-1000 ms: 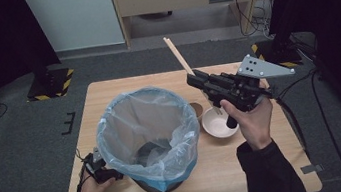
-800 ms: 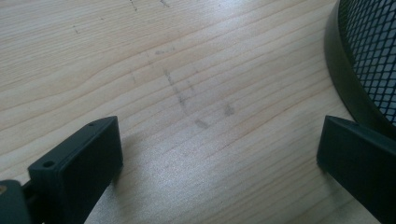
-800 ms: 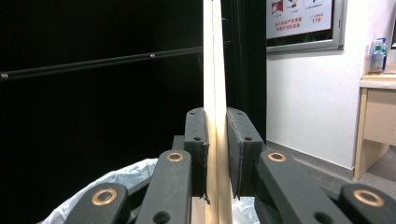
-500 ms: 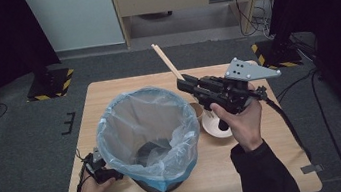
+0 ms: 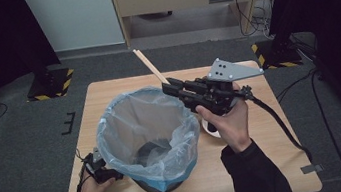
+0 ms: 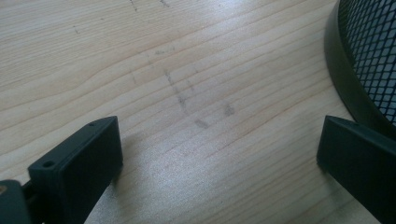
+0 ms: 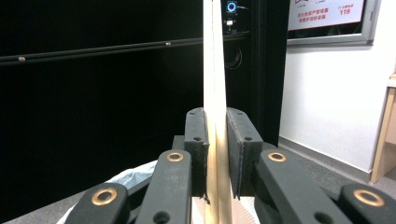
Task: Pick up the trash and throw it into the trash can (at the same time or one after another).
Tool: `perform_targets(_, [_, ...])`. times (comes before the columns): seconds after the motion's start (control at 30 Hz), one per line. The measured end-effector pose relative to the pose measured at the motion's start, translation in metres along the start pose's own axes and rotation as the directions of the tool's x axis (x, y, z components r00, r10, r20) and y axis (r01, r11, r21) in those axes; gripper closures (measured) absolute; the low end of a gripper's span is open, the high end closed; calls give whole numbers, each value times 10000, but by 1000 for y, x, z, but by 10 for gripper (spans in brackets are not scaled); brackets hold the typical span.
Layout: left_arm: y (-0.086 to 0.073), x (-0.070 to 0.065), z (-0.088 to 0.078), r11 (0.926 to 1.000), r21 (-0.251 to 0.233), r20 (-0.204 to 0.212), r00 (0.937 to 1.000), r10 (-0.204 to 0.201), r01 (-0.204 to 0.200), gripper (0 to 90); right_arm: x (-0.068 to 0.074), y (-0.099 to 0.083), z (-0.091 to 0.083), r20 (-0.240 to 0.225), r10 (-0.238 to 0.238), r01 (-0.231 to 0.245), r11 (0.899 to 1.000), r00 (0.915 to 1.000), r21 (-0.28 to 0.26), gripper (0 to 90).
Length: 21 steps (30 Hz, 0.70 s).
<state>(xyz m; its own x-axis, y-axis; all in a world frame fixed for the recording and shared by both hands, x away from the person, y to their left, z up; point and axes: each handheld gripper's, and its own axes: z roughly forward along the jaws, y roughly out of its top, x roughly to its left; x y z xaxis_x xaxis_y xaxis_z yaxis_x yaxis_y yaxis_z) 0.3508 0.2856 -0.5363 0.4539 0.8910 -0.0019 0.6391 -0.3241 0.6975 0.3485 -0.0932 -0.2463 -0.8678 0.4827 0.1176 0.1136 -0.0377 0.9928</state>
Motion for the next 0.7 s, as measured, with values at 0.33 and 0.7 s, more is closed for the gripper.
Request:
perform_targets(0.33, [0,0,0,10000,0,0,10000,3,-3,0,6,-7,14,-330,231,-226,9997,9992,133,801])
perform_targets(0.7, [0,0,0,10000,2,3,10000,1,-1,0,8,-17,25,-394,226,-209,9989,9990,424,800])
